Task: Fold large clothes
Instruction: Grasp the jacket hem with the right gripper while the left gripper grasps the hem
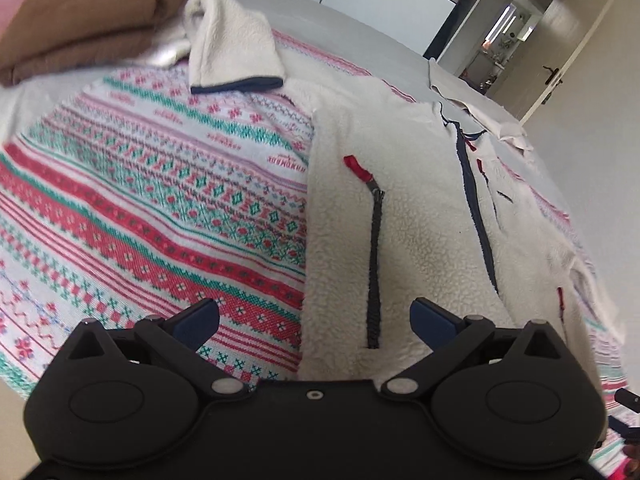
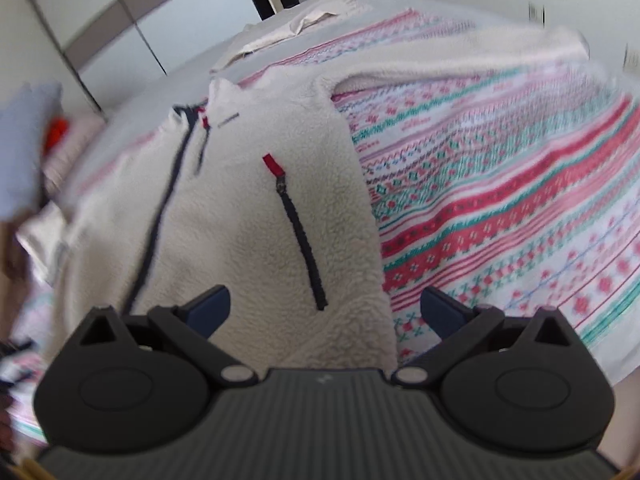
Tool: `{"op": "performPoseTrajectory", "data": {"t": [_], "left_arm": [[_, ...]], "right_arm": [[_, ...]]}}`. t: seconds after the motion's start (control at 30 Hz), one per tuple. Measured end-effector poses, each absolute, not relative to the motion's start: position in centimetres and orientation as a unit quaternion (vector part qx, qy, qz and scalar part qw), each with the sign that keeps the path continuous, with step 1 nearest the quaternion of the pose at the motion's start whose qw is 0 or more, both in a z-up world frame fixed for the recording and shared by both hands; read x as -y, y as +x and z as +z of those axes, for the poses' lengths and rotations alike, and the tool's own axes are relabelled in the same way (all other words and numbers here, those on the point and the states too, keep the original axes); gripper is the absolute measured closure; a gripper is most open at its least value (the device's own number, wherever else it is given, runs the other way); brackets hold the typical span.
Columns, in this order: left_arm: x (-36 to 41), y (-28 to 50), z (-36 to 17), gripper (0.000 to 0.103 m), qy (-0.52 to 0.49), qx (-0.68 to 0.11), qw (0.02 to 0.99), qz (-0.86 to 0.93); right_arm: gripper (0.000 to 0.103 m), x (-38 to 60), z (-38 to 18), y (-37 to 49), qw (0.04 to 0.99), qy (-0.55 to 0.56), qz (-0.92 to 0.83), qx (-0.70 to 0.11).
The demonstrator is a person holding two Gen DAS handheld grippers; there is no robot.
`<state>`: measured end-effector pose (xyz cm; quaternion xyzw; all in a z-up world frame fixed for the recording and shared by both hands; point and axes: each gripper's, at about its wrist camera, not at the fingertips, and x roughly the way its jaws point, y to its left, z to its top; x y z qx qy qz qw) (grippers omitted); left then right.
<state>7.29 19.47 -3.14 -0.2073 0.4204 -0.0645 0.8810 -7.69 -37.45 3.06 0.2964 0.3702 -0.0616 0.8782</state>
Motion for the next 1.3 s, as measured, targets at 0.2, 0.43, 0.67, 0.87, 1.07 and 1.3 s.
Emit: {"op": "performPoseTrajectory", "data": {"t": [0.2, 0.43, 0.67, 0.87, 1.07, 1.3], "left_arm": [[-20.5, 7.7, -5.3, 0.002, -0.265, -0.434, 0.856, -0.094], [-20.7, 7.4, -5.4, 0.002, -0.271, -0.427, 0.857, -0.104], [-20.8, 7.0, -5.1, 0.002, -0.268, -0.424, 0.857, -0.115], [-19.1, 6.6, -5.7, 0.012, -0.253, -0.447, 0.842, -0.166], [-17.5, 6.6, -6.8, 0.044, -0.233, -0.463, 0.832, -0.197], [-17.5, 4.1, -3.9, 0.091, -0.256, -0.413, 0.844, -0.228]], "right_arm": [[0.002, 41.3, -0.2, -7.9, 0.826, 0.419, -0.003, -0.376], [0.088, 40.2, -2.6, -6.0, 0.808, 0.433, 0.053, -0.396], [0.094, 42.2, 4.8, -8.0, 0.873, 0.385, 0.049, -0.296], [0.094, 46.8, 1.9, -5.5, 0.85, 0.424, -0.007, -0.312], [0.089, 47.2, -4.6, -5.1, 0.814, 0.465, -0.032, -0.347], [0.093, 46.6, -2.0, -6.9, 0.82, 0.462, 0.01, -0.337]]}}
